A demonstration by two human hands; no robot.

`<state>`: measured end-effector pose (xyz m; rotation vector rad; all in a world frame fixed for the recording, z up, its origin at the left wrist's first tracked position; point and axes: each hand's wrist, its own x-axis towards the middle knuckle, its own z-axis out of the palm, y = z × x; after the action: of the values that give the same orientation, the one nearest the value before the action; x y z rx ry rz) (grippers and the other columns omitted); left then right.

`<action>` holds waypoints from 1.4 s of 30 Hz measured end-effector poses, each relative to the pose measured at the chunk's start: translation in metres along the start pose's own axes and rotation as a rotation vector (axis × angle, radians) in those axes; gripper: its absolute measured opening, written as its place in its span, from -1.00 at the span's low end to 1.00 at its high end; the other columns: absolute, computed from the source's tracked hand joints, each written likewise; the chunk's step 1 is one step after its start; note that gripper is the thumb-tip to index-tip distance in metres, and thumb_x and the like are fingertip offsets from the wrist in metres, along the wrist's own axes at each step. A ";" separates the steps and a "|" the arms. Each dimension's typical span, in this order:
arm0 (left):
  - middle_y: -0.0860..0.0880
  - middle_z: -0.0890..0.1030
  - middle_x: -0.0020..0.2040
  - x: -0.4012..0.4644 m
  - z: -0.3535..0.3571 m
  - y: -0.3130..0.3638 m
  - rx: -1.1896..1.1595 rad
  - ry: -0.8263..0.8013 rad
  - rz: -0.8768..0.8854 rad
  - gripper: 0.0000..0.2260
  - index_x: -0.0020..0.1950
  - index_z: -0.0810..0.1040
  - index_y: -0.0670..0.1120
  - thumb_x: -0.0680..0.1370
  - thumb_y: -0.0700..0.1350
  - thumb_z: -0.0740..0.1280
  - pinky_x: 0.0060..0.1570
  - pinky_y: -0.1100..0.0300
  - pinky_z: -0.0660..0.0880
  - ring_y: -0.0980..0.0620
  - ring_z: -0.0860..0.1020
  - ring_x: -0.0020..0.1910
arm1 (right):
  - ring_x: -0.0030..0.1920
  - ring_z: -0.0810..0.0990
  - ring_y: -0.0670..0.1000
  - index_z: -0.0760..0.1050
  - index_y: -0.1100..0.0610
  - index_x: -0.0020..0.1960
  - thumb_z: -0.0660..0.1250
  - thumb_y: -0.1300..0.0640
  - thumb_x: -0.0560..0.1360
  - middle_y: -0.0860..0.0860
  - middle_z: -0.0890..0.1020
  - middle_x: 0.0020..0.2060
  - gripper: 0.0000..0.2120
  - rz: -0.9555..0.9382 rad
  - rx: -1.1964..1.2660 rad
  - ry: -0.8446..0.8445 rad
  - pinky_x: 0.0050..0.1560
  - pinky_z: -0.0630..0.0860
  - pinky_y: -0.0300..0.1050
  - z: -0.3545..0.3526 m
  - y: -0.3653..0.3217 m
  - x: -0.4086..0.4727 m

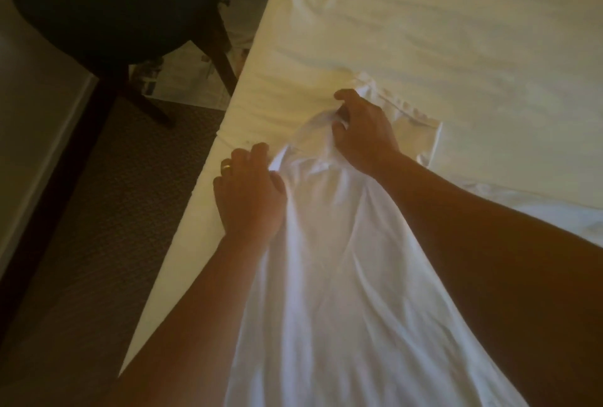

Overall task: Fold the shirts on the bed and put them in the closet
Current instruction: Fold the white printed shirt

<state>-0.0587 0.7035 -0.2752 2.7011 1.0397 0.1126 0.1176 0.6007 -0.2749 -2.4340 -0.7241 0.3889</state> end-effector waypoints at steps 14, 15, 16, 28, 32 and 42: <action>-0.26 0.33 0.56 -0.146 0.009 0.016 0.159 -0.165 0.442 -0.40 0.56 0.36 -0.10 0.64 0.23 0.09 0.41 -0.25 0.34 -0.29 0.35 0.50 | 0.27 0.50 0.19 0.52 0.13 0.27 0.27 0.07 0.51 0.13 0.53 0.33 -0.64 -0.005 -0.247 0.093 0.18 0.51 0.19 -0.033 0.084 -0.264; -0.25 0.35 0.55 -0.172 0.009 0.016 0.144 -0.174 0.449 -0.41 0.55 0.38 -0.11 0.63 0.22 0.11 0.40 -0.23 0.35 -0.28 0.38 0.49 | 0.28 0.49 0.19 0.51 0.13 0.29 0.24 0.04 0.52 0.13 0.51 0.36 -0.62 0.006 -0.259 0.076 0.17 0.52 0.19 -0.032 0.088 -0.293; -0.24 0.36 0.54 -0.201 0.009 0.017 0.126 -0.175 0.454 -0.41 0.55 0.39 -0.11 0.63 0.21 0.12 0.39 -0.22 0.37 -0.27 0.40 0.47 | 0.31 0.48 0.19 0.48 0.12 0.32 0.21 0.01 0.53 0.14 0.47 0.39 -0.60 0.019 -0.270 0.050 0.19 0.51 0.18 -0.030 0.090 -0.320; -0.29 0.26 0.57 -0.389 0.027 0.039 0.210 -0.206 0.459 -0.34 0.61 0.25 -0.11 0.61 0.23 0.14 0.43 -0.29 0.23 -0.37 0.30 0.49 | 0.40 0.34 0.24 0.42 0.09 0.40 0.12 -0.07 0.59 0.15 0.37 0.48 -0.55 0.319 -0.346 0.018 0.25 0.42 0.22 -0.064 0.172 -0.596; -0.28 0.45 0.36 -0.445 0.023 0.072 0.239 -0.285 0.444 -0.40 0.48 0.39 -0.11 0.55 0.22 0.15 0.17 -0.21 0.40 -0.30 0.44 0.19 | 0.42 0.30 0.27 0.37 0.04 0.43 0.19 -0.01 0.61 0.13 0.28 0.51 -0.60 0.620 -0.348 -0.044 0.30 0.37 0.27 -0.102 0.213 -0.637; -0.15 0.46 -0.02 -0.494 -0.013 0.054 0.311 -0.356 0.448 -0.52 0.19 0.53 -0.09 0.51 0.25 0.18 -0.23 -0.03 0.47 -0.21 0.50 -0.14 | 0.26 0.39 0.15 0.38 0.06 0.26 0.21 0.00 0.53 0.05 0.35 0.26 -0.67 0.509 -0.427 -0.454 0.22 0.46 0.12 -0.145 0.222 -0.660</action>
<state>-0.3925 0.3366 -0.2410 3.0272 0.3654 -0.4717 -0.2668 0.0052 -0.2174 -2.9685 -0.3702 1.1109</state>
